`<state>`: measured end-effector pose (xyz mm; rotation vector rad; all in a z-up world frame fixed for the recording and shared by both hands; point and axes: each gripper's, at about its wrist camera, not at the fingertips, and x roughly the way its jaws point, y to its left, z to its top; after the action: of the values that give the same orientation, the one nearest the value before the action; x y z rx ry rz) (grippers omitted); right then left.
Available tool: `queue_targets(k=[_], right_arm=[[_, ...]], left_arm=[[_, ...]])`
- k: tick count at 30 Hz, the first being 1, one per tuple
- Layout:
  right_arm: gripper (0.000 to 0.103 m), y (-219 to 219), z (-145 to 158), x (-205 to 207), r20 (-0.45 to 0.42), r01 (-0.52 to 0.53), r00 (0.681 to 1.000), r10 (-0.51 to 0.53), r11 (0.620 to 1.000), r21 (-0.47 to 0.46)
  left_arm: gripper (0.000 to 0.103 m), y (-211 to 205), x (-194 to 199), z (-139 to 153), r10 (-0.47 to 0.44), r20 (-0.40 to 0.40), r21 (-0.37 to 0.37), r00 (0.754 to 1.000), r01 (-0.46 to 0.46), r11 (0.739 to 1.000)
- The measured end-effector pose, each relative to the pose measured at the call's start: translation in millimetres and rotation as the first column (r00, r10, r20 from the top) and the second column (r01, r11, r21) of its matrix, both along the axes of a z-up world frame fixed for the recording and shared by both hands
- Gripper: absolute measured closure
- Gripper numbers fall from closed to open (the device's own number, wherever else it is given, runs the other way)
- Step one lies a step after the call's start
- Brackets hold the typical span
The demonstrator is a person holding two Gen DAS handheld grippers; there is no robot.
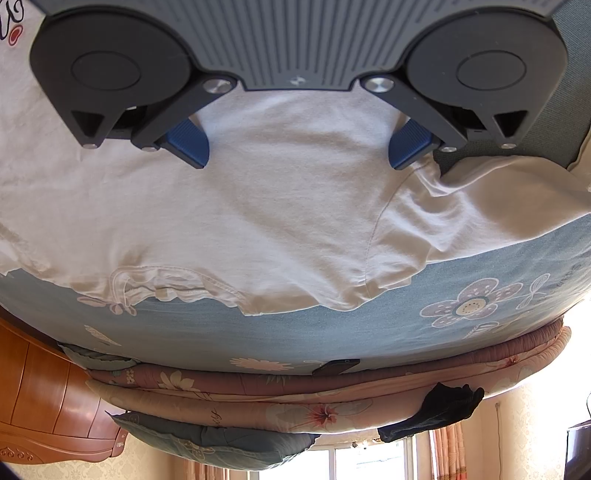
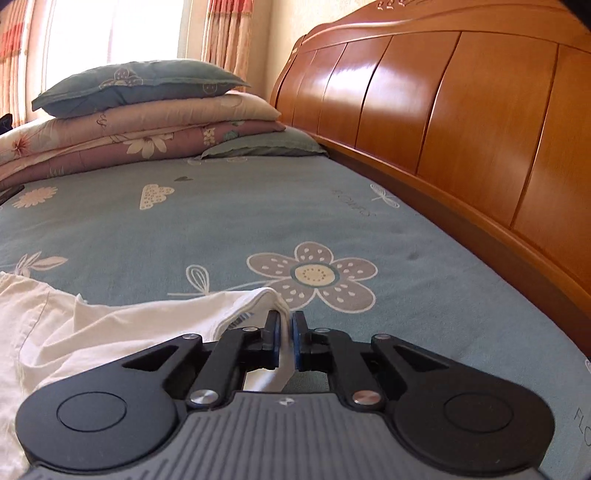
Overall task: Fold clothes
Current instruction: 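Grasp the sleeve with the right gripper and lift it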
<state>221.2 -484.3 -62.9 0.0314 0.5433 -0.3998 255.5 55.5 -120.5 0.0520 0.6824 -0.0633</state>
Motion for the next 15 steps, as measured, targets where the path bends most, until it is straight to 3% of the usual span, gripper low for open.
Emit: queue_targets(k=[7,12,15], right_arm=[[0.094,75.4,11.0,21.7,0.076,-0.176,0.981,0.181,0.982,-0.062],[0.091,142.2,-7.1,33.4,-0.024,-0.405,0.914,0.404,0.914,-0.041],[0.089,167.5,-22.5,36.3,-0.113,-0.482,0.869,0.482,0.876,0.023]], left_arm=[[0.0,-1.5,0.7,0.2,0.0,0.0,0.003,1.0,0.0,1.0],[0.0,-2.2,0.5,0.2,0.0,0.0,0.003,1.0,0.0,1.0],[0.0,-2.6,0.3,0.4,0.0,0.0,0.003,1.0,0.0,1.0]])
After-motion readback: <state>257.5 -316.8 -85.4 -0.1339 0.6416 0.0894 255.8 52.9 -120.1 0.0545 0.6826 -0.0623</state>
